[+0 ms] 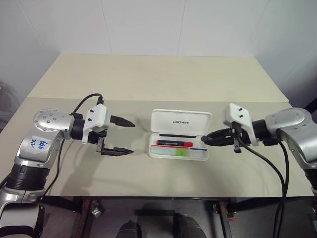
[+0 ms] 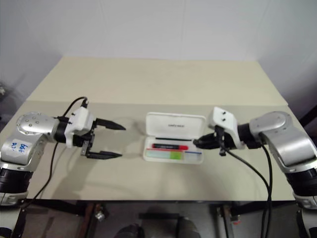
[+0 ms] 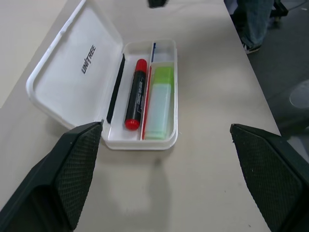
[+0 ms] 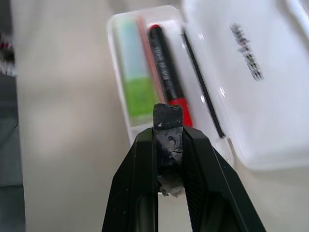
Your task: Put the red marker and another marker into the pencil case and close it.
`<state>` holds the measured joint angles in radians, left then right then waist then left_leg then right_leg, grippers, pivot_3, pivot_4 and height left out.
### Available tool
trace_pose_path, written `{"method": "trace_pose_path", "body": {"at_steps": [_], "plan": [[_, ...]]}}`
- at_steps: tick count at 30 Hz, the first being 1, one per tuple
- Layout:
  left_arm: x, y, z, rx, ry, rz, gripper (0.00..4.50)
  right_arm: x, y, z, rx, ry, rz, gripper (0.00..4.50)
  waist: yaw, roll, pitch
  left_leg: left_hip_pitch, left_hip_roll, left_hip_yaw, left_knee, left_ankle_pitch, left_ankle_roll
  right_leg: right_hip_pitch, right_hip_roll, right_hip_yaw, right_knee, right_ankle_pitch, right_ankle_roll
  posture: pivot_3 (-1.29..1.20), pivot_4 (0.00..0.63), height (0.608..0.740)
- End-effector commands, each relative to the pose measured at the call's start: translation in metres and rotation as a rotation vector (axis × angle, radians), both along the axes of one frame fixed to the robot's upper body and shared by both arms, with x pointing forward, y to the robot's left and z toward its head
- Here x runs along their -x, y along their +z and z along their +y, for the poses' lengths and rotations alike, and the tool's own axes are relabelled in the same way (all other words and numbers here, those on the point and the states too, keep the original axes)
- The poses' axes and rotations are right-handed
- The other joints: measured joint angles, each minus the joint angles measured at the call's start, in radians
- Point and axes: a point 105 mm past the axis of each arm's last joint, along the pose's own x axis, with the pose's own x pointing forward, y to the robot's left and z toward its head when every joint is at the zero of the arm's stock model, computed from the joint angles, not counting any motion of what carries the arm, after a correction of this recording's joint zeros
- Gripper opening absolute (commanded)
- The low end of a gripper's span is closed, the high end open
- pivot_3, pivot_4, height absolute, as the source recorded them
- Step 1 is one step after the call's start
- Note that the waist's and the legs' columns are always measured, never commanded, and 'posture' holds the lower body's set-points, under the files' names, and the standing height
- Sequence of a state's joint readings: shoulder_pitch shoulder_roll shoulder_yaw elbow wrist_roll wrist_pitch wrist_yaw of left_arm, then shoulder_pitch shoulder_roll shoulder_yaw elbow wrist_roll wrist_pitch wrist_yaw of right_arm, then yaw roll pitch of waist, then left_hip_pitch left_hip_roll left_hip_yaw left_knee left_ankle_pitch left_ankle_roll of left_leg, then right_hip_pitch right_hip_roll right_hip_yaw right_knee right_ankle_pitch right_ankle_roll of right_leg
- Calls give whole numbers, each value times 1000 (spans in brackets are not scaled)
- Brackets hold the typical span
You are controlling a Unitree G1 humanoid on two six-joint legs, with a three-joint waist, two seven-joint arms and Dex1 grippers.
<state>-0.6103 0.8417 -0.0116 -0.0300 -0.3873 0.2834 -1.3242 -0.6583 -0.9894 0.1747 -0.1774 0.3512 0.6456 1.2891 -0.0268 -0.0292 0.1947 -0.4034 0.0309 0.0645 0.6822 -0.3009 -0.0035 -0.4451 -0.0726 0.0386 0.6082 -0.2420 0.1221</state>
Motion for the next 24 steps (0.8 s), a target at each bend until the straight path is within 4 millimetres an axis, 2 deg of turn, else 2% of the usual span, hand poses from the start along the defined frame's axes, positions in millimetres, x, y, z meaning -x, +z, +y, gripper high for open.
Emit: {"method": "trace_pose_path", "body": {"at_steps": [1,6,14,24], "plan": [[5,10,3,7,7,-47,4500,8,-4,9,51,101,-22,371,0,0,0,0,0,0,0,0,0,0,0,0,0,0,0,0,150,740],[7,7,4,4,16,-44,4500,-1,-26,6,174,142,-30,371,0,0,0,0,0,0,0,0,0,0,0,0,0,0,0,0,150,740],[9,7,3,11,28,-40,4500,-25,-36,7,213,100,-41,371,-2,0,0,1,0,0,1,0,0,0,0,0,3,0,-1,0,150,740],[10,8,2,18,34,-37,4500,-30,-47,9,229,102,-24,371,0,0,0,1,0,0,1,0,0,0,0,-1,3,-1,-1,0,150,740]]}}
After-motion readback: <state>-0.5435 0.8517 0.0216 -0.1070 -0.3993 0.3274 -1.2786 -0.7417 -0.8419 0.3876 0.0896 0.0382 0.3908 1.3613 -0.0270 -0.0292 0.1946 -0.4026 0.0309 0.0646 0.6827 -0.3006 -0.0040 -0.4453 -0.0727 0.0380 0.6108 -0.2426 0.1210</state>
